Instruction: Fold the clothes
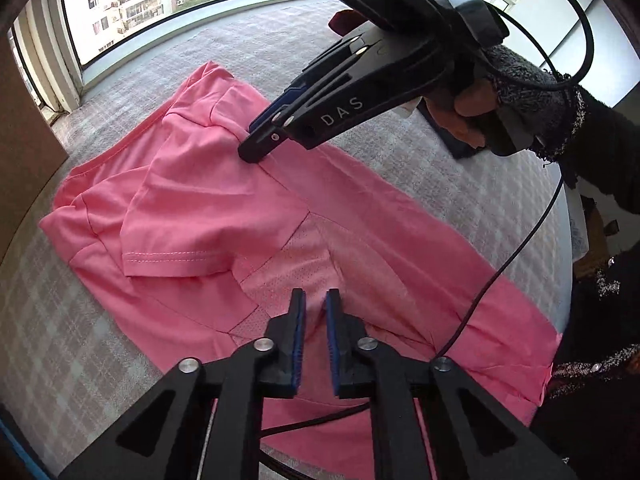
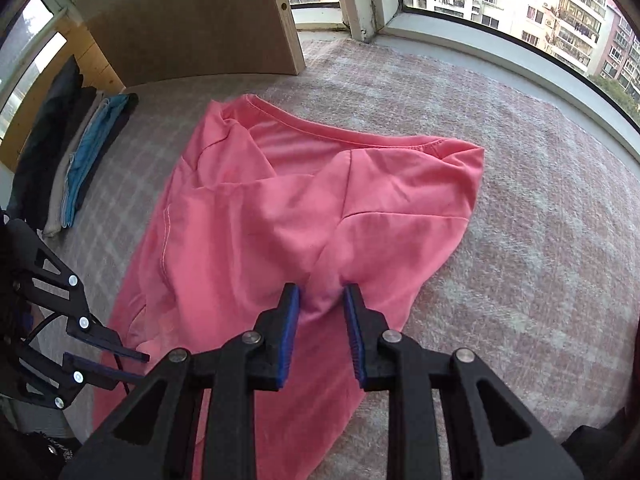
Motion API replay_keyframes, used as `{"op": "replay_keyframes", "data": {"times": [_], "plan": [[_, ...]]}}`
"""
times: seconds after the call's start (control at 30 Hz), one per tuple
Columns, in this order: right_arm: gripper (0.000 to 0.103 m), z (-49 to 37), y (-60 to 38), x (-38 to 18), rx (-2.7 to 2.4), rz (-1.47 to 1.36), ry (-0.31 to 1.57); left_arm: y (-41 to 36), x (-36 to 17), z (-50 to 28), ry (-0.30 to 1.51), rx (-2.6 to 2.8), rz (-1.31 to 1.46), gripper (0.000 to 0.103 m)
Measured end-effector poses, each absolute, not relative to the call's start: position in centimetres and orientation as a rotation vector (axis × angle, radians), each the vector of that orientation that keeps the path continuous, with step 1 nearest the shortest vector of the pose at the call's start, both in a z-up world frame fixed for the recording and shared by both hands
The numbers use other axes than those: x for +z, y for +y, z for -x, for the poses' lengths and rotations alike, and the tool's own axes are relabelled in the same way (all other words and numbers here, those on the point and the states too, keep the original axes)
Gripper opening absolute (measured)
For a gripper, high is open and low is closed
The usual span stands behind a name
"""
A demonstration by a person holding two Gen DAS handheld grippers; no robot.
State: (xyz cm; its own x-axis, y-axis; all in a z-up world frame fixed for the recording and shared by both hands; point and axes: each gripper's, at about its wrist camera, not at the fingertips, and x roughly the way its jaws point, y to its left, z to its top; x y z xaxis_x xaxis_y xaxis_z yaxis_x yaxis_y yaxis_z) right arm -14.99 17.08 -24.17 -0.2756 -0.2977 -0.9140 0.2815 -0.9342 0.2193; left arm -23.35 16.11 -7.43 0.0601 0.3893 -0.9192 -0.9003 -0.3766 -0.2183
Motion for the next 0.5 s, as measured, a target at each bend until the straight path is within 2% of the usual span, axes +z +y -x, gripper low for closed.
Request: {"op": "replay_keyframes", "data": {"times": [0.2,0.23,0.33,0.37,0.43,0.5], "plan": [[0.024,14.8,16.5,-24.0,-2.266,-1.6,0.053,14.1,-6.0,23.7,0.582,1.563,1.266,0.0],[0.024,14.9,16.5,-24.0,-2.263,-1.605,0.047,14.2,-6.4,23.5,0.591,1.558,1.271,0.003],[0.024,15.2,16.6,-24.0,-2.245,-1.624,0.031,14.6,-7.9,22.8,0.638,1.549,1.27,0.029],[0.024,15.3,16.7,-24.0,-2.239,-1.63,0.025,15.0,-8.2,22.5,0.653,1.541,1.253,0.033],[0.024,15.4,16.6,-24.1,-2.235,-1.632,0.027,15.7,-8.9,22.3,0.675,1.542,1.233,0.033],[0.024,15.4,16.5,-24.1,-2.236,-1.629,0.037,16.2,-9.4,22.4,0.682,1.535,1.227,0.028]]}}
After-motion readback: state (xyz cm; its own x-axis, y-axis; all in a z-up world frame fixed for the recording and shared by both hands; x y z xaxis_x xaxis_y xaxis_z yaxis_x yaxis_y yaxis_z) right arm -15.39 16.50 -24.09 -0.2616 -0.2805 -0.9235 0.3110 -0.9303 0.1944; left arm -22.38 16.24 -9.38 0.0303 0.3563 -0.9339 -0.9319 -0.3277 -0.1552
